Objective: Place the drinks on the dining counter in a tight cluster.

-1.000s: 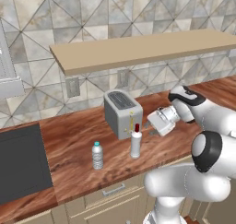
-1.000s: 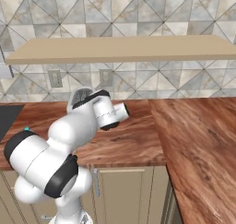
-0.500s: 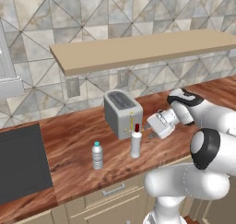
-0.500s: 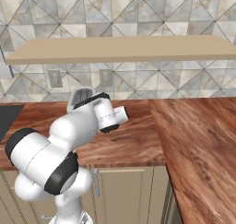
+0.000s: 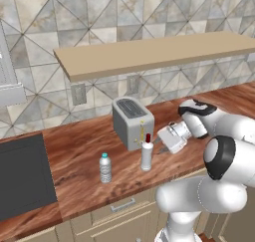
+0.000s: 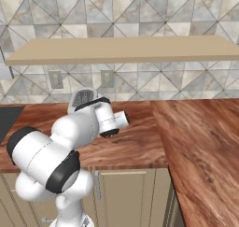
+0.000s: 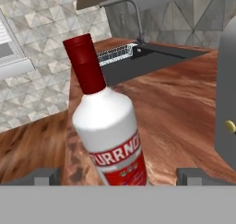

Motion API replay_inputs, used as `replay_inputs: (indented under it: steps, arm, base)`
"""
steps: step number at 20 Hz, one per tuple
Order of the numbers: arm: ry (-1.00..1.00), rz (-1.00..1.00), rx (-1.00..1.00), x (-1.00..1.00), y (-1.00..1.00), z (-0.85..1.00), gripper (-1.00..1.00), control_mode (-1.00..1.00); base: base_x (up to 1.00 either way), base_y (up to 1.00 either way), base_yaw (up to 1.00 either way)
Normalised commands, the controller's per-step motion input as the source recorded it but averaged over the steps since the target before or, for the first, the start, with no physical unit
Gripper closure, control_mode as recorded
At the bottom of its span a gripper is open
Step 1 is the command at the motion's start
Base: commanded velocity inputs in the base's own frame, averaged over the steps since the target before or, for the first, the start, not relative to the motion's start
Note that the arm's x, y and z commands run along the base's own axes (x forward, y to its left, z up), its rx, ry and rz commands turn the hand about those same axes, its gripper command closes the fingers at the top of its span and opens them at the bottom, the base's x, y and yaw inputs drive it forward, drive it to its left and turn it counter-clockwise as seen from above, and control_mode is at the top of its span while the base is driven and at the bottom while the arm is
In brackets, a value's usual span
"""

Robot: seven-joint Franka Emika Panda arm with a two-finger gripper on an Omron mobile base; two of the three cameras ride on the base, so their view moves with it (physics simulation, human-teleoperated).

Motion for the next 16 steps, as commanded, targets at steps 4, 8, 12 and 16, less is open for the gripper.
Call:
replay_inputs:
  steps: [4,8,12,16]
  arm:
    - [0.00,0.00,0.00,0.00,0.12,-0.05,-1.00,-1.00]
    - [0.00,0.00,0.00,0.02,0.09,0.00,-1.00,-1.00]
    - [0.00,0.00,0.00,0.01,0.12,0.00,-1.00,-1.00]
    - [0.00,0.00,0.00,0.00,0.14,-0.01,-1.00,-1.00]
  base:
    - [0.00,0.00,0.00]
    - [0.00,0.00,0.00]
    - [0.00,0.00,0.00]
    - [0.00,0.00,0.00]
